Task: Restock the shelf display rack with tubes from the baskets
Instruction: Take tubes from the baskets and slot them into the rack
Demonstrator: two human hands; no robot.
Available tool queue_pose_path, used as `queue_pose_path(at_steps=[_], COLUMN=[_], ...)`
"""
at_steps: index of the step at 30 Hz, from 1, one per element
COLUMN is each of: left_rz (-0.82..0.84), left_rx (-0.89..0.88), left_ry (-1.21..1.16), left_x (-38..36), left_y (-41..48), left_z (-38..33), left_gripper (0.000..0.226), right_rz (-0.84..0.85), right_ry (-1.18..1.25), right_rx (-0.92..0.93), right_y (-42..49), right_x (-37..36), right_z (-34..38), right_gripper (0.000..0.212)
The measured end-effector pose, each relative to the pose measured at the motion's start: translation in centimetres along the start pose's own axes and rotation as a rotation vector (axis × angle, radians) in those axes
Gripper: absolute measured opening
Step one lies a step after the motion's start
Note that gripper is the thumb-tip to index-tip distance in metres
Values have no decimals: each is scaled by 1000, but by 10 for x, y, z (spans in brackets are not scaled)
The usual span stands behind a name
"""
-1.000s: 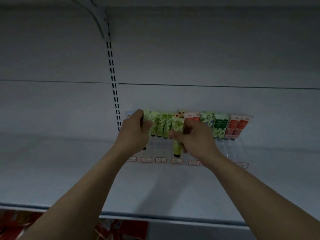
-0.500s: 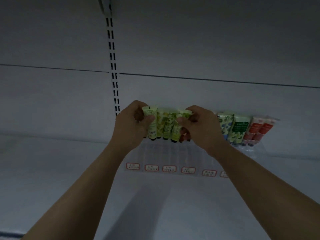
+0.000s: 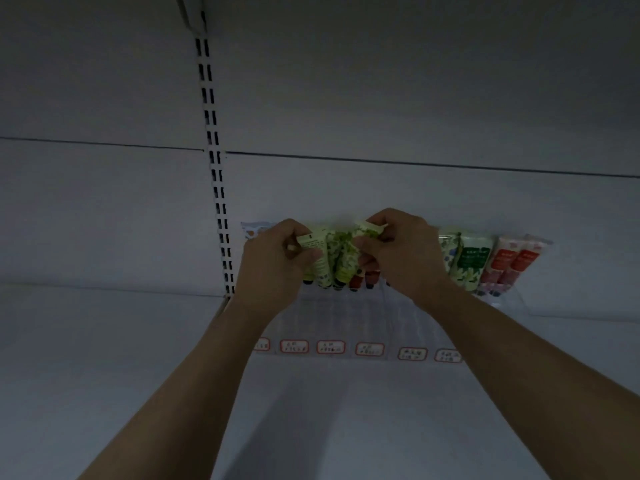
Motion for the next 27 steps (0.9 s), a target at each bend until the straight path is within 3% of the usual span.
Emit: queue_pose_path(at_steps=[4,10,14,18,23,27], left_rz=[-48,41,103,184,207,287], left_rx=[-17,-92,39,64,5,0], left_ry=[75,126,44,-81,85,67], left_x=[4,4,8,9,16,24], left_y=[3,6,3,-1,-6,-8], left_z=[2,3,8,5,0,-2], left_gripper=[18,21,17,21,19,18], right_rz=[41,11,16,-17,84,128], right_ry=[-89,-195,-184,-96,128,183], right_rx=[46,130,112,32,-70,-71], right_y=[1,0,3,4,-10,-23], right_x=[-11,-8,-5,12,21,24], right_z=[2,8,7,4,3,9], right_gripper=[12,15,15,15,14,7])
Point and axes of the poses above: each hand's wrist, its own y-axis towards the middle knuckle, its own x-axis out of the back of the hand, z = x × y, the point moved 9 cm from there along y, towards the middle knuckle, and after that the axes turned 11 degrees about -y, right-handed, at the moved point
